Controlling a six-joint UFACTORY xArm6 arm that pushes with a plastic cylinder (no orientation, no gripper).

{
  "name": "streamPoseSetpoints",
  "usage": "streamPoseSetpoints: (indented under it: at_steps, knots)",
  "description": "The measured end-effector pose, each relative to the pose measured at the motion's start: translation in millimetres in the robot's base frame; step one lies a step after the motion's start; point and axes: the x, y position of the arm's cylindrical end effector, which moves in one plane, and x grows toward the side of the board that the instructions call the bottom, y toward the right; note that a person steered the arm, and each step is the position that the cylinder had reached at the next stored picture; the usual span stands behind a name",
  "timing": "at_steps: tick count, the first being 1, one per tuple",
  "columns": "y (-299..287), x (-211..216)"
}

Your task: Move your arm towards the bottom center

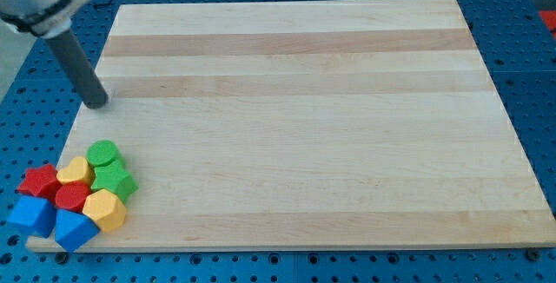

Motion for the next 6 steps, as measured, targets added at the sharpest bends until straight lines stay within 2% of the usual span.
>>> streamPoseSetpoints:
  at_steps: [1, 3, 4, 5, 6]
  knots:
    - [50, 22]
    - [161, 26]
    - [168, 96]
    - [150, 157]
    - [131, 190]
